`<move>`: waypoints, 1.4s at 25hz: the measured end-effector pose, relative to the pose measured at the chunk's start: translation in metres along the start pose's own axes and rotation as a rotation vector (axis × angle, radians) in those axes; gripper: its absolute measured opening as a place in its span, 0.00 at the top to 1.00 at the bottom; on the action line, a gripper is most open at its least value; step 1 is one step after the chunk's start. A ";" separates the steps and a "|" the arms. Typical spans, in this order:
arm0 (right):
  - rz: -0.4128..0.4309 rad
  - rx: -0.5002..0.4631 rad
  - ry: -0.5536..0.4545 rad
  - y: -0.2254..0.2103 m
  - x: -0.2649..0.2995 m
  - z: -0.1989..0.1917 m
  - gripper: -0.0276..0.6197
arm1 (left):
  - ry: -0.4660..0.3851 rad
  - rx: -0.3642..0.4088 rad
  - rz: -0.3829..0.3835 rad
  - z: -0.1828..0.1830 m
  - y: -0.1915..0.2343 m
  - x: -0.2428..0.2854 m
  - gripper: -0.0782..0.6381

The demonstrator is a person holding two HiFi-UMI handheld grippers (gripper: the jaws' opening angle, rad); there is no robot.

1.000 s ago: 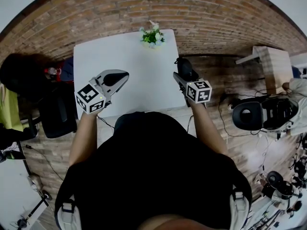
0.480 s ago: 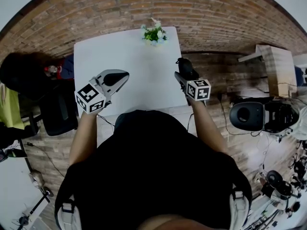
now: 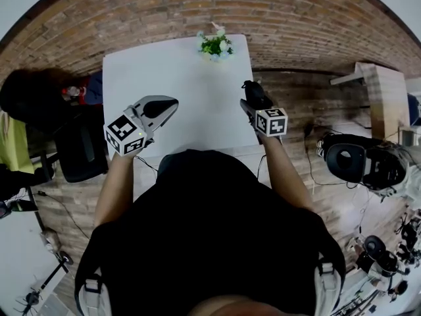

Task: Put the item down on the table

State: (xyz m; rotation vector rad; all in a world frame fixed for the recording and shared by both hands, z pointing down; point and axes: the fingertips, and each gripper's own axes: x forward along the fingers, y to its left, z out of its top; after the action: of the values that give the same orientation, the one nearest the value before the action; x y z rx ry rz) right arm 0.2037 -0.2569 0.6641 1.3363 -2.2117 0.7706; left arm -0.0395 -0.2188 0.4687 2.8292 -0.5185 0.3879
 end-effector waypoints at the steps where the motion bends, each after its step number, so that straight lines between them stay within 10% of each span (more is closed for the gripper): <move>1: -0.001 -0.002 0.008 -0.001 0.003 -0.001 0.40 | 0.001 -0.001 0.001 0.000 0.001 0.000 0.87; 35: -0.003 0.043 0.202 -0.006 0.080 -0.065 0.40 | 0.036 -0.052 0.019 -0.018 0.032 -0.012 0.87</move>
State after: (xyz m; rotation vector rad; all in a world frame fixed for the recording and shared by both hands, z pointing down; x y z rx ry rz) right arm 0.1795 -0.2687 0.7641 1.2236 -2.0447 0.9150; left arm -0.0662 -0.2388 0.4881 2.7642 -0.5409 0.4215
